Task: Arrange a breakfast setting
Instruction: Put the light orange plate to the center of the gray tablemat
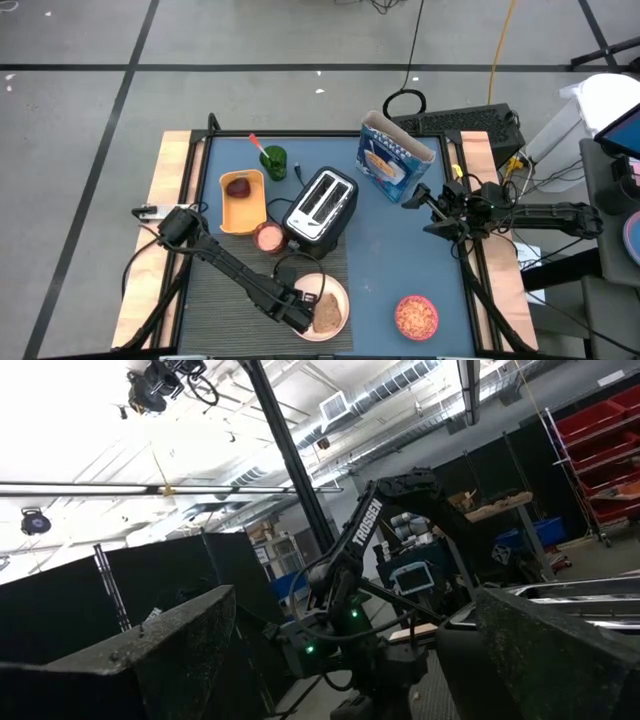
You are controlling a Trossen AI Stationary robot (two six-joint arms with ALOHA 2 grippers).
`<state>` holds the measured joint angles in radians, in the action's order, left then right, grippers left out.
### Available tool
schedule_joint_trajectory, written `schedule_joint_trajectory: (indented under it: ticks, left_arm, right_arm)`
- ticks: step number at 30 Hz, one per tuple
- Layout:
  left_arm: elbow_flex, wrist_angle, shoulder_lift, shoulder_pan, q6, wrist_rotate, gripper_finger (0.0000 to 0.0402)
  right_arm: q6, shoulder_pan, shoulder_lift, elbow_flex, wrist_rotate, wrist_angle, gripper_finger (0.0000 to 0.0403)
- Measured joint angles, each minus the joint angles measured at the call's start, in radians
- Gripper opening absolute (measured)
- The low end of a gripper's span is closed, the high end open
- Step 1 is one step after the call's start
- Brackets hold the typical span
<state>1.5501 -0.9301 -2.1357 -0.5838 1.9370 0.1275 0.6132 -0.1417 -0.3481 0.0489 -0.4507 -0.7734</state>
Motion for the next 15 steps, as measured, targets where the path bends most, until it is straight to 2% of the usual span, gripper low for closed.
schedule_joint_trajectory:
  ticks: [5, 15]
  left_arm:
    - [0.0, 0.0, -0.001, 0.0, -0.003, -0.005, 0.0081]
    - [-0.003, -0.074, 0.018, -0.002, -0.017, -0.031, 0.003]
  right_arm:
    - [-0.002, 0.0, 0.0, 0.0, 0.0, 0.0, 0.04]
    - [-0.004, 0.0, 0.0, 0.0, 0.0, 0.0, 0.04]
